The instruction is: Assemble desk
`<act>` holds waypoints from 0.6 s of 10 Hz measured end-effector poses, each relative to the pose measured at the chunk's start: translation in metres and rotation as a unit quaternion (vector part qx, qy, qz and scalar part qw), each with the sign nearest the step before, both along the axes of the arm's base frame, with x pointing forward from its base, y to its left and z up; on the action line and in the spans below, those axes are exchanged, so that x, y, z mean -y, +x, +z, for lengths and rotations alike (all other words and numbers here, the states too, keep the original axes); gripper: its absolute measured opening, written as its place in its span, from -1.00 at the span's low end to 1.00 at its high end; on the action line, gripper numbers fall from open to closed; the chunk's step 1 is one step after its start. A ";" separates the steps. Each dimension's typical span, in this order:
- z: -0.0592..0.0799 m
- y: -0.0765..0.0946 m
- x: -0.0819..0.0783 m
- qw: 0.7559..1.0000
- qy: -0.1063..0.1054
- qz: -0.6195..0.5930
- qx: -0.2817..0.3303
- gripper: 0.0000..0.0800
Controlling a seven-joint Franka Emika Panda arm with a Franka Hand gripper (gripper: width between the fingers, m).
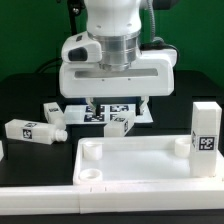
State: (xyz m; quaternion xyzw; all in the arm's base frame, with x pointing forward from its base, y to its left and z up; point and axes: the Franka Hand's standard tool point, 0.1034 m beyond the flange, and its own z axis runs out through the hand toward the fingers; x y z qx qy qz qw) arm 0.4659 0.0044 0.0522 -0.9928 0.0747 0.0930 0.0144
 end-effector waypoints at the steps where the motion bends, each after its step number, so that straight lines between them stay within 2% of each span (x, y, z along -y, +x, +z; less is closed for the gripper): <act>1: 0.000 0.000 -0.003 0.999 -0.003 -0.033 -0.002 0.62; 2: -0.001 0.000 -0.003 0.998 -0.003 -0.061 -0.003 0.62; 4: -0.004 0.007 0.008 0.980 0.034 -0.195 -0.018 0.62; 5: -0.005 0.010 0.007 0.970 0.051 -0.235 -0.030 0.62; 6: -0.006 0.010 0.005 0.971 0.055 -0.231 -0.037 0.62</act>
Offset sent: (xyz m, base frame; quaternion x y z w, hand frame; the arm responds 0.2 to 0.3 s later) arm 0.0189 -0.0132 -0.0026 0.1181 -0.0612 0.2976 0.9454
